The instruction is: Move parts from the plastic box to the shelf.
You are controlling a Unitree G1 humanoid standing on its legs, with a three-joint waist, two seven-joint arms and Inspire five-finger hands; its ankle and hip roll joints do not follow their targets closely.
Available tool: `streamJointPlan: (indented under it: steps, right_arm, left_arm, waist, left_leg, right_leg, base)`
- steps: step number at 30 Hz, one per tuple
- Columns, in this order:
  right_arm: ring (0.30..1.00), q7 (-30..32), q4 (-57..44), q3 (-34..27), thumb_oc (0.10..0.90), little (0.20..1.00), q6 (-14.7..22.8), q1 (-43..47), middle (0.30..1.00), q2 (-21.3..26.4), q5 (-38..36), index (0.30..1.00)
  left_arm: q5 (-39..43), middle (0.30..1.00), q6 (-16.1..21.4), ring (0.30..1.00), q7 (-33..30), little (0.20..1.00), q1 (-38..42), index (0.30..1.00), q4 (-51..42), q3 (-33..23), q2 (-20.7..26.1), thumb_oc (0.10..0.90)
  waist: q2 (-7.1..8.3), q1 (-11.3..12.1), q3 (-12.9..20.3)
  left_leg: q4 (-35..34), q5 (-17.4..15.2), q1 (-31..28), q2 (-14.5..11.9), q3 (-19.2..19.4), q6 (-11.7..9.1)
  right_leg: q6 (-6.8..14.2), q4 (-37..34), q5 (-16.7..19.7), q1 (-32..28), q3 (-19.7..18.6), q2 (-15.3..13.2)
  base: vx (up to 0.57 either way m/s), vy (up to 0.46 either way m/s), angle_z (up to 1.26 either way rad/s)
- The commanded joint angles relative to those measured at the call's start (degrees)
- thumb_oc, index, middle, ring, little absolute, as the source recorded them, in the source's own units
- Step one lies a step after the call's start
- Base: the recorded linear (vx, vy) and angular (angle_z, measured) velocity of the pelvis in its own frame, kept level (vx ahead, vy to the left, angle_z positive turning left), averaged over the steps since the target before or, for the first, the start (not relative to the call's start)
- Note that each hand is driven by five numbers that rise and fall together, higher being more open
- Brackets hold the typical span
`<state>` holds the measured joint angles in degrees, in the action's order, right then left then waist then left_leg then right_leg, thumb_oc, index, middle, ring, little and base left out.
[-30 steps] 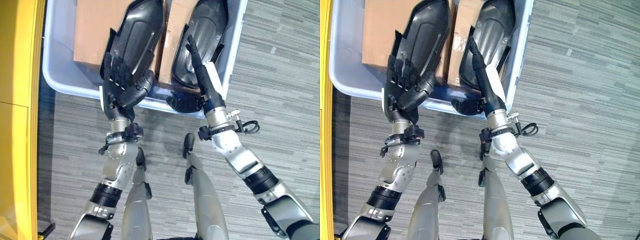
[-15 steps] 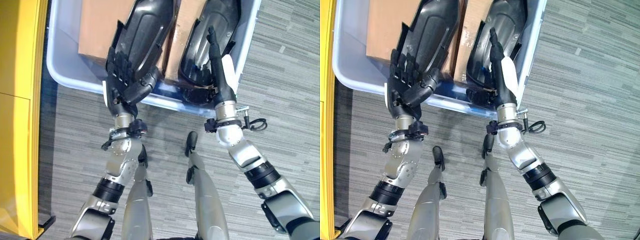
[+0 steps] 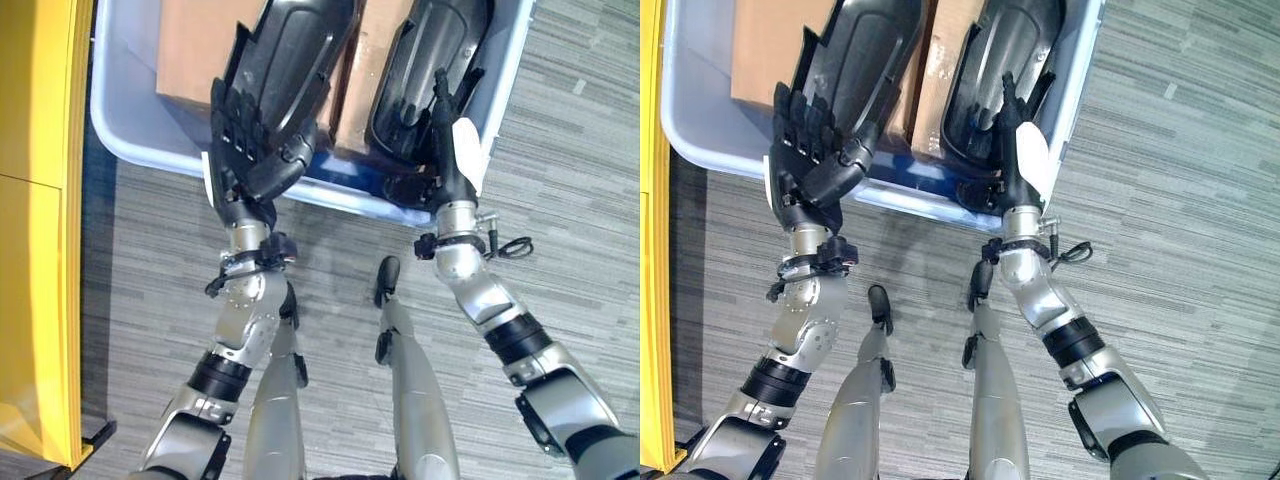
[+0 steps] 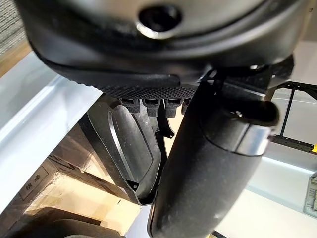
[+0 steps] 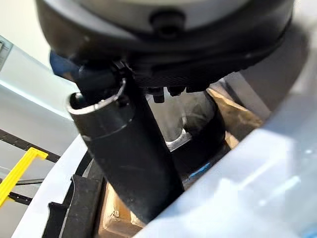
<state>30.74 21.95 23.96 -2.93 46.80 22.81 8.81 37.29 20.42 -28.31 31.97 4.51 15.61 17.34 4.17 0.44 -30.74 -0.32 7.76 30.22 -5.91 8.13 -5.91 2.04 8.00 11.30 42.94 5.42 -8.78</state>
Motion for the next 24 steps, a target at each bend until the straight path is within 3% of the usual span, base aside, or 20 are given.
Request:
streamJointPlan:
  steps: [1, 22, 24]
  right_arm:
    - [1.0, 2.22, -0.33, 0.86, 0.9, 1.0, 2.83, 4.41, 1.0, -0.82, -1.04, 1.0]
    - [1.0, -0.76, 11.03, 6.24, 0.9, 1.0, 0.52, 11.38, 1.0, -1.1, 3.71, 1.0]
    - [0.3, -2.68, 17.75, 8.51, 0.4, 0.3, -0.36, 12.01, 0.3, -0.83, 5.86, 0.3]
  left_arm:
    - [-1.76, 1.0, 0.3, 1.0, 1.01, 1.0, 3.36, 1.0, 0.07, 0.33, 2.26, 0.9]
    - [-1.6, 1.0, 0.73, 1.0, 0.92, 1.0, 4.33, 1.0, 1.98, 1.71, 2.02, 0.9]
    - [-1.19, 1.0, 1.03, 1.0, 1.73, 1.0, 3.81, 1.0, 1.87, 1.77, 1.87, 0.9]
  waist:
    - [-0.36, -1.0, 0.95]
    - [-1.1, -0.19, 0.95]
    - [-1.51, 0.25, 0.95]
  left_leg:
    - [3.31, -6.95, -2.1, 0.54, -1.67, 2.55]
    - [5.01, -7.4, 2.18, 1.48, -3.03, 3.07]
    - [5.33, -7.51, 2.69, 1.7, -3.47, 3.15]
  right_leg:
    - [8.6, -0.76, 0.3, -2.33, -6.61, -5.08]
    - [8.61, 0.22, 0.09, 0.43, -6.13, -5.96]
    - [8.53, 0.48, -0.09, 0.66, -5.82, -6.1]
  base:
    - [0.01, 0.008, 0.06]
    - [0.01, 0.006, 0.03]
    - [0.02, 0.03, 0.08]
